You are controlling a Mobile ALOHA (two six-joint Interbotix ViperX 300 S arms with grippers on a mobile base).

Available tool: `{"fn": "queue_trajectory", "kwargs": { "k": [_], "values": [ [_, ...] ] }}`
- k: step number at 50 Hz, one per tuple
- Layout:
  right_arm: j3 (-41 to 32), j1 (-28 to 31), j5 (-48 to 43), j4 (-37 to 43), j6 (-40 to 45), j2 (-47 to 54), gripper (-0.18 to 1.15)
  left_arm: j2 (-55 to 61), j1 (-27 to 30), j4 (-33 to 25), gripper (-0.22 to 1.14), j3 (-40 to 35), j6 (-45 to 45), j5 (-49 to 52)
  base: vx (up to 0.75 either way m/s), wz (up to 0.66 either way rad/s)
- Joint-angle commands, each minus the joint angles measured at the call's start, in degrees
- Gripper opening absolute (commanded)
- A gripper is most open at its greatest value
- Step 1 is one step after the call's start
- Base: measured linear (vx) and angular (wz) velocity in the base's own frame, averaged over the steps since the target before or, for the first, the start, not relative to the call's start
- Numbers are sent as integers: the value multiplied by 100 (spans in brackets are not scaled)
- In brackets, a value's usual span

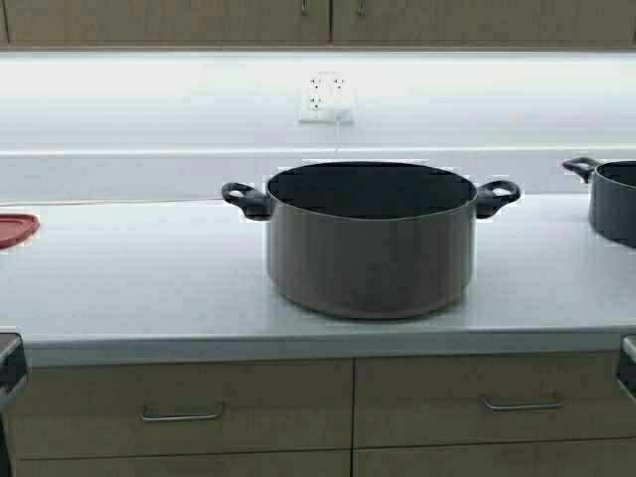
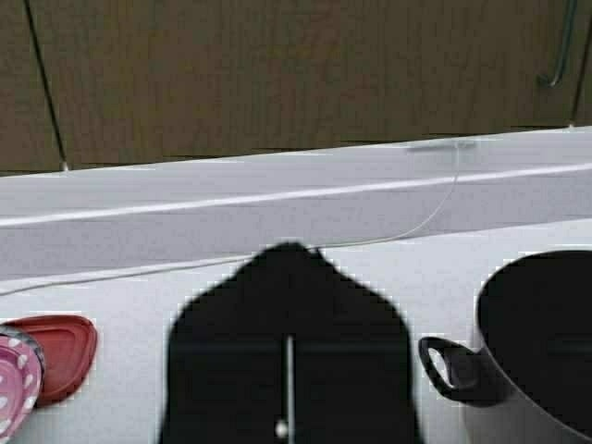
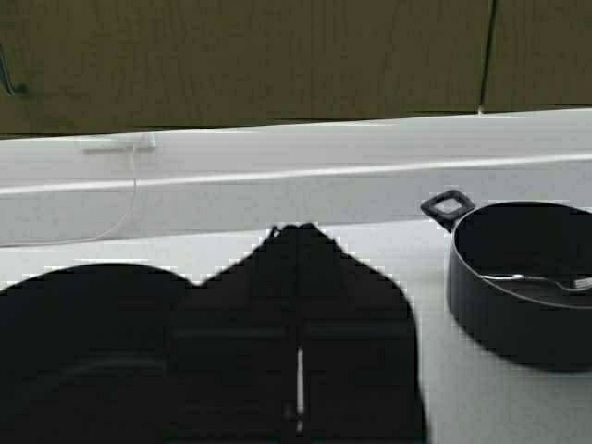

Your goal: Open the cabinet, put the pot inside, then close it

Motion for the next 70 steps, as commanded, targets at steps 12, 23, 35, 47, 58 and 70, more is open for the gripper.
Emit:
{"fn": "queue_trajectory", "kwargs": {
  "k": [12,23,35,47,58,70],
  "values": [
    [-53,9,62,-9,-9,-158,6,237,0,18,2,-97,0,-35,20,2],
    [-105,9,343,-9,-18,-158,6,229,-9,35,2,-158,44,-35,19,9],
    [-185,431,413,-18,-18,-141,6,105,-18,53,2,-149,-18,-26,15,4],
    [-220,976,220,-26,26,-114,13,-185,-492,44,9,-35,-79,158,13,-6],
    [-387,2241,-88,9,176,202,112,-79,-1775,-44,102,35,-457,431,8,-2],
    [-773,2733,-1002,114,149,1397,102,905,-2566,-167,100,-246,-483,-141,2,0]
  ]
}}
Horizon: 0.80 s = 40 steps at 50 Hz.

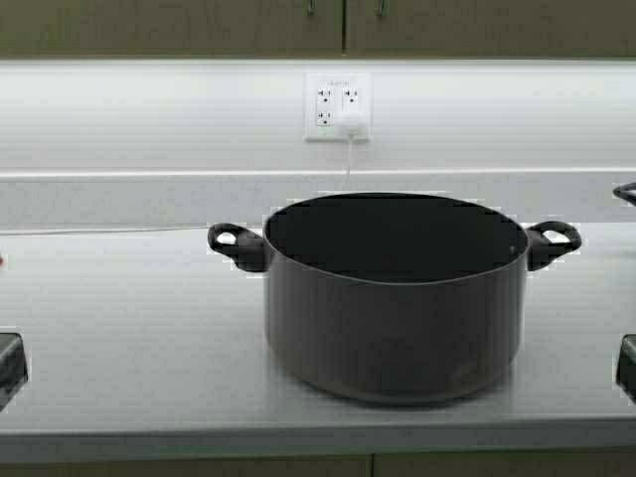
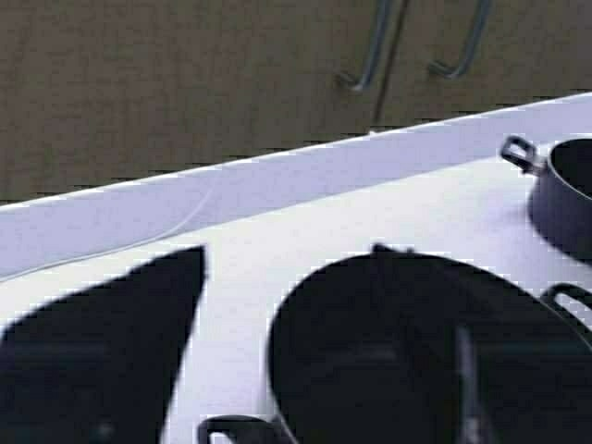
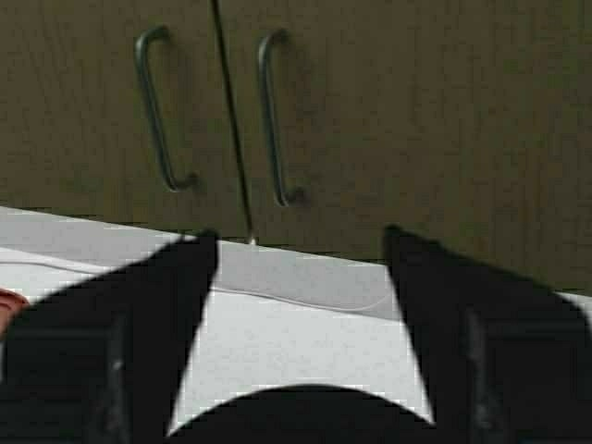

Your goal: Open the cabinet, put the pot inside, then close it

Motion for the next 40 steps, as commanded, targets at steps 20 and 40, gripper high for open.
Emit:
{"fn": "queue_trajectory", "kwargs": {
  "k": [20,40],
  "values": [
    [-1301,861,-1872,1696,-1731,2435,102,3656,-1222,-1037,100,-1626,1134,-2496,-1,0],
    [-2417,1714,-3313,4535,-3929,3814,101,5335,-2083,-3586,100,-2689,3164,-5124,0,0]
  ]
}}
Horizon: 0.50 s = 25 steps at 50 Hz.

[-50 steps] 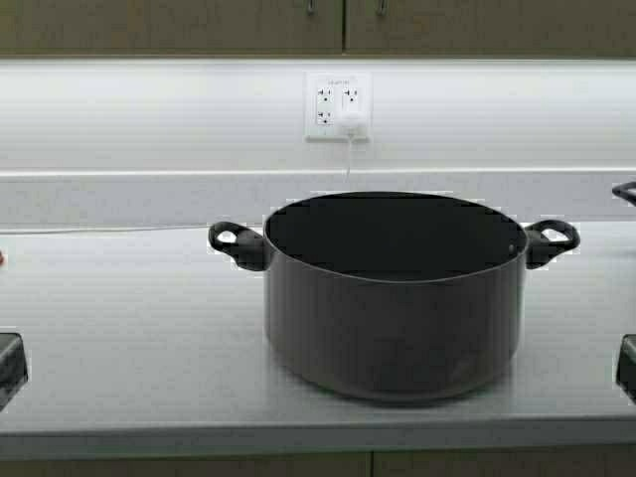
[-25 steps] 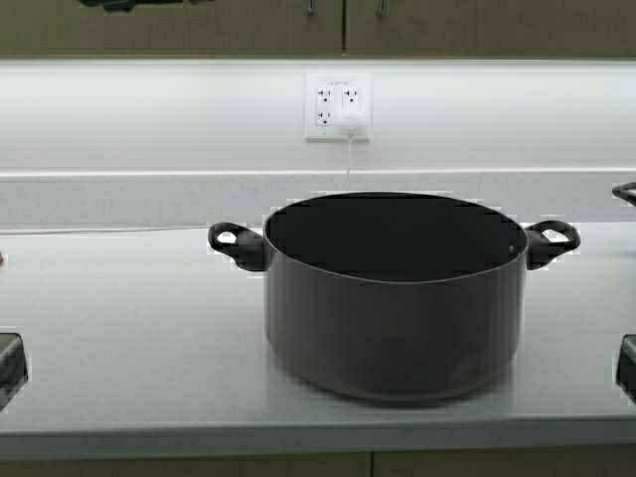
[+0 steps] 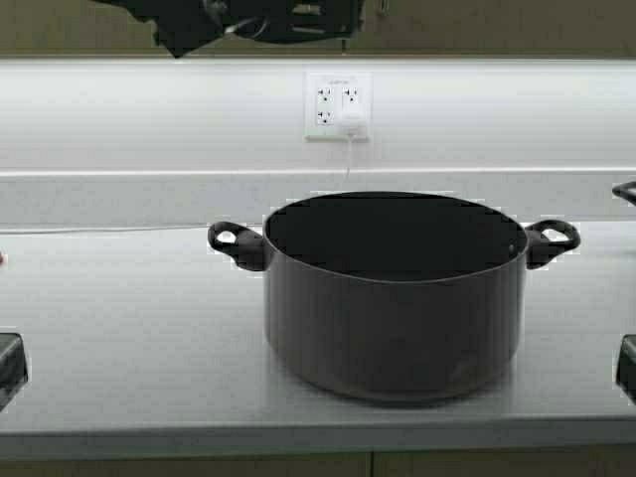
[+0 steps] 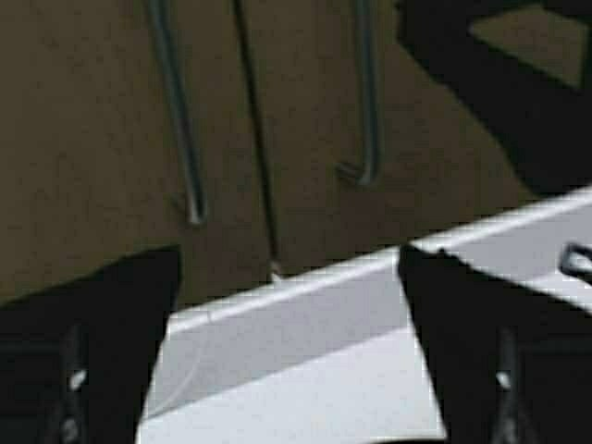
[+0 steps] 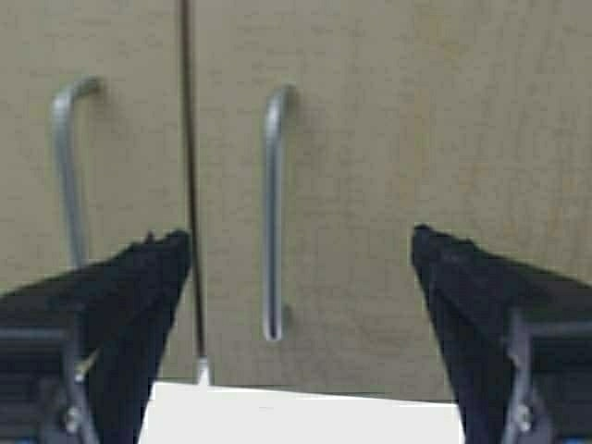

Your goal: Open the cabinet, put the pot inside, then close it

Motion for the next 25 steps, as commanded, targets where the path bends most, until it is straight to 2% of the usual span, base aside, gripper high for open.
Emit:
{"fn": "queue_trajectory", "kwargs": {
  "k": [1,15,25],
  "values": [
    [-448,-18,-79,149,-26,202,101,167,-9,-229,100,-387,9,-316,0,0],
    [-940,-343,-53,141,-35,519,101,580,264,-264,100,-940,0,-316,0,0],
    [-1354,-650,606,132,-35,738,101,809,527,-264,100,-1433,-18,-308,0,0]
  ]
}}
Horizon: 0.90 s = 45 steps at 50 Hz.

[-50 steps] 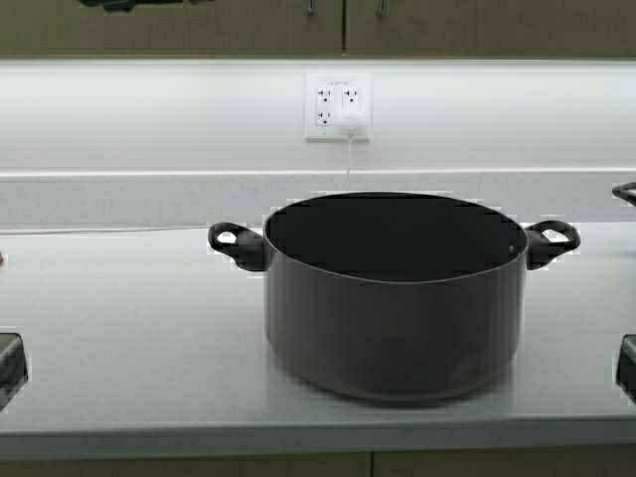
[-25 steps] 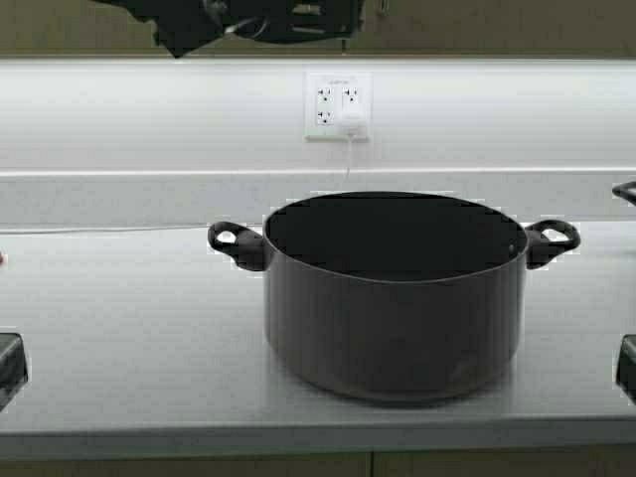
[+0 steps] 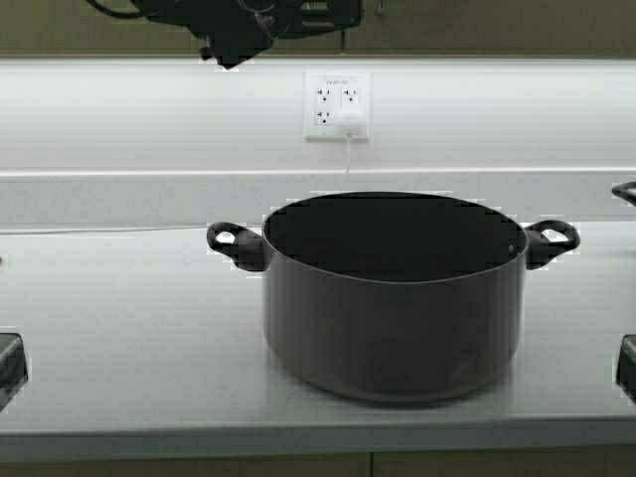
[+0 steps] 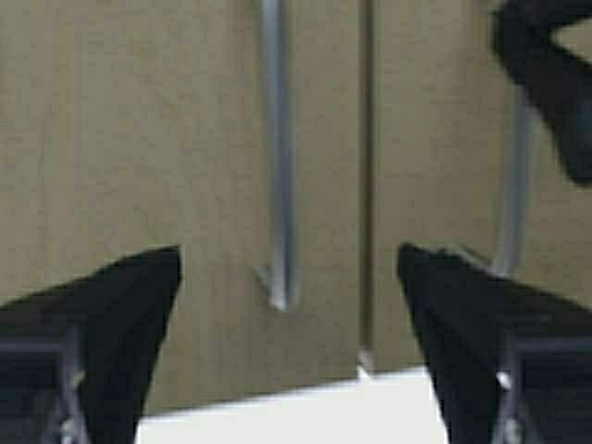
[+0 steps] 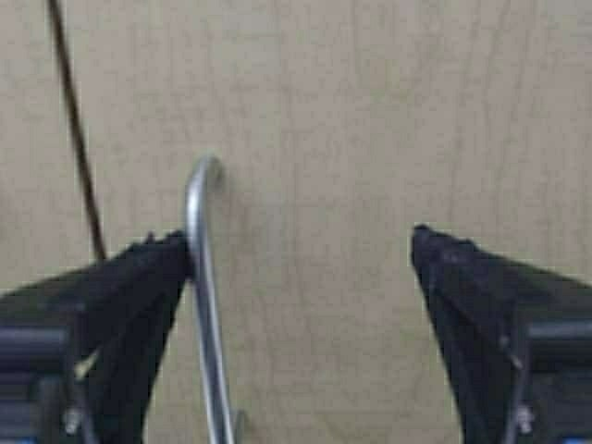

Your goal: Open the cabinet, put the pot inside, then close it

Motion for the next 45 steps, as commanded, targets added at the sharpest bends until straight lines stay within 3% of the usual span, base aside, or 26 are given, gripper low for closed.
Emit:
{"fn": "queue_trajectory", "kwargs": {
  "k": [1,18,23,28,33,36,39,42,45],
  "values": [
    [-360,-141,413,-18,-9,62,101,35,114,0,100,-439,-9,-26,0,0],
    [-694,-264,563,-211,-18,422,101,413,202,9,100,-923,-18,79,0,0],
    [-729,-264,563,-404,-9,475,93,422,202,0,96,-896,0,62,-2,-1],
    [-738,-264,563,-466,18,483,63,422,202,0,72,-826,0,26,-3,-1],
    [-729,-264,563,-475,18,457,13,422,202,0,24,-791,0,26,-2,-1],
    [-712,-264,563,-483,26,431,-8,413,202,0,-3,-782,0,35,-2,1],
    [-686,-264,563,-483,26,387,-5,396,202,0,-12,-782,18,35,-2,1],
    [-615,-264,563,-483,26,308,8,352,202,0,-2,-747,26,53,-2,1],
    [-545,-255,563,-483,26,220,10,316,202,0,6,-729,18,105,-1,0]
  ]
}}
